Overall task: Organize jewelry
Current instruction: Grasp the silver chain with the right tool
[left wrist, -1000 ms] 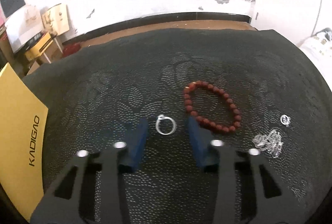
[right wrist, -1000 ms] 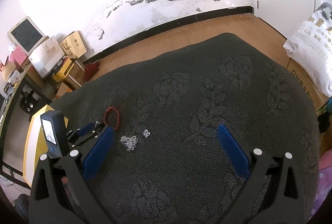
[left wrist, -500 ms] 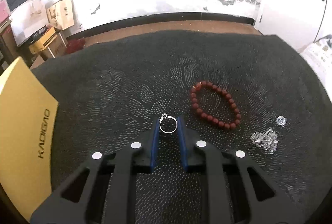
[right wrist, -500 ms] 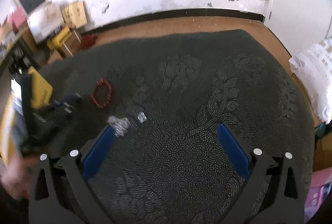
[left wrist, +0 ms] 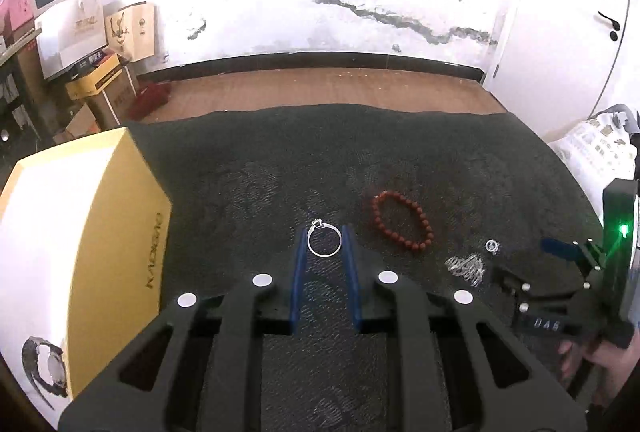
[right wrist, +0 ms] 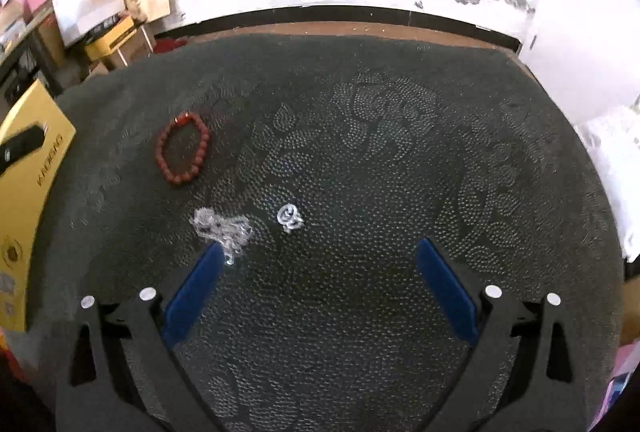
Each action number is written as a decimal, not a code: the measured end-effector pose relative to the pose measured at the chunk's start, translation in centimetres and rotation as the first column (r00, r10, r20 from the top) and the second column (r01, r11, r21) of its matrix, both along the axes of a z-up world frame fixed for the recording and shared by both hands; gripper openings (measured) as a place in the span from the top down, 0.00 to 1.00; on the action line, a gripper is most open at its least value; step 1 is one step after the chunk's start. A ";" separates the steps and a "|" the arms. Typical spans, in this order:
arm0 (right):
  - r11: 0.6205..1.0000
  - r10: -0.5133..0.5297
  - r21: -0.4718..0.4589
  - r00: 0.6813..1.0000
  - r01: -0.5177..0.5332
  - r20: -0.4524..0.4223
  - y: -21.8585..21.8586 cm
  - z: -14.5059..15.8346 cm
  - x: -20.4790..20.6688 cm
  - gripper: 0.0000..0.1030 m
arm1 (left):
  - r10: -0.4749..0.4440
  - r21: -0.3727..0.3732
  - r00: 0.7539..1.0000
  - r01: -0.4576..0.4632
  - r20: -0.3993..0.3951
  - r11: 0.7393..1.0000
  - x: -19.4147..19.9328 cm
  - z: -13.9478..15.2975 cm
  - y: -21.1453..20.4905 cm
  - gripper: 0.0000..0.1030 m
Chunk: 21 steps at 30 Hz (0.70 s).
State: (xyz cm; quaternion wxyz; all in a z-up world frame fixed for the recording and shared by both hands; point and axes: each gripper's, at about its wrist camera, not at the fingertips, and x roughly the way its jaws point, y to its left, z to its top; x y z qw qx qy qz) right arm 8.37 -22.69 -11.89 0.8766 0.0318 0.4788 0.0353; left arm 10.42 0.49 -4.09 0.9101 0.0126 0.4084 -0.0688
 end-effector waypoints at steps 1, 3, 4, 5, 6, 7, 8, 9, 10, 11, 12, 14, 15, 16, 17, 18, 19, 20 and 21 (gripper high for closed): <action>1.000 0.017 0.021 1.000 -0.017 -0.001 0.6 0.0 -0.1 0.09 | 0.002 -0.003 1.000 -0.002 -0.004 1.000 -0.1 0.0 0.4 0.83; 0.997 0.081 0.005 0.997 -0.081 0.003 3.1 -0.2 -0.6 0.13 | 0.015 -0.009 1.000 -0.015 -0.011 1.000 -0.1 0.1 1.2 0.83; 0.996 0.092 -0.007 0.996 -0.092 -0.004 3.8 -0.5 -0.6 0.15 | 0.019 -0.012 1.000 -0.019 -0.016 1.000 -0.1 0.1 1.5 0.83; 0.996 0.093 -0.006 0.995 -0.093 -0.022 4.4 -1.1 -0.7 0.15 | 0.023 -0.020 1.000 -0.023 -0.020 1.000 -0.2 0.2 1.7 0.83; 0.996 0.078 -0.033 0.997 -0.078 -0.003 5.0 -1.5 -0.9 0.16 | 0.023 -0.025 1.000 -0.023 -0.018 0.999 -0.2 0.3 1.8 0.83; 0.996 0.074 -0.052 0.997 -0.074 0.003 5.5 -1.6 -1.0 0.16 | 0.022 -0.027 1.000 -0.022 -0.011 0.999 -0.3 0.6 1.9 0.83; 0.996 0.067 -0.067 0.998 -0.066 0.013 5.8 -1.7 -1.0 0.16 | 0.022 -0.028 1.000 -0.022 -0.006 0.999 -0.4 0.8 2.0 0.83; 0.996 0.061 -0.062 0.998 -0.060 0.023 6.0 -1.7 -0.9 0.16 | 0.023 -0.028 1.000 -0.023 -0.003 0.999 -0.4 0.8 2.1 0.83; 0.996 0.050 -0.069 0.998 -0.048 0.035 6.2 -1.8 -0.8 0.16 | 0.025 -0.031 1.000 -0.025 -0.002 0.999 -0.4 0.9 2.1 0.83; 0.997 0.037 -0.066 0.998 -0.034 0.044 6.2 -1.9 -0.6 0.17 | 0.026 -0.034 1.000 -0.026 -0.005 0.999 -0.4 0.9 2.3 0.83; 0.998 0.022 -0.061 0.999 -0.019 0.048 6.2 -2.1 -0.7 0.20 | 0.027 -0.033 1.000 -0.027 -0.006 0.999 -0.3 0.9 2.3 0.83; 0.998 -0.003 -0.062 0.998 0.007 0.059 6.1 -2.0 -0.2 0.36 | 0.028 -0.035 1.000 -0.029 -0.012 0.999 -0.3 0.8 2.5 0.83; 0.998 -0.005 -0.061 0.998 0.010 0.069 6.0 -1.8 -0.2 0.49 | 0.027 -0.035 1.000 -0.028 -0.013 0.999 -0.3 0.8 2.5 0.83; 0.998 -0.008 -0.066 0.997 0.013 0.072 6.0 -1.8 -0.2 0.51 | 0.024 -0.032 1.000 -0.025 -0.013 0.999 -0.3 0.8 2.4 0.82; 0.998 -0.006 -0.065 0.997 0.011 0.070 6.0 -1.9 -0.1 0.51 | 0.023 -0.029 1.000 -0.023 -0.012 0.999 -0.3 0.8 2.5 0.82; 0.998 -0.002 -0.069 0.997 0.007 0.071 6.1 -1.9 -0.1 0.56 | 0.023 -0.028 1.000 -0.023 -0.013 0.999 -0.3 0.8 2.4 0.83; 0.998 0.009 -0.064 0.997 -0.004 0.073 6.1 -1.9 -0.2 0.62 | 0.023 -0.028 1.000 -0.023 -0.017 0.999 -0.3 0.7 2.4 0.83; 0.997 0.018 -0.075 0.997 -0.012 0.077 6.4 -1.9 -0.2 0.77 | 0.023 -0.029 1.000 -0.024 -0.019 0.999 -0.3 0.8 2.4 0.83; 0.997 0.033 -0.076 0.996 -0.027 0.077 6.7 -1.8 -0.2 0.84 | 0.024 -0.030 1.000 -0.025 -0.018 0.999 -0.3 0.8 2.3 0.82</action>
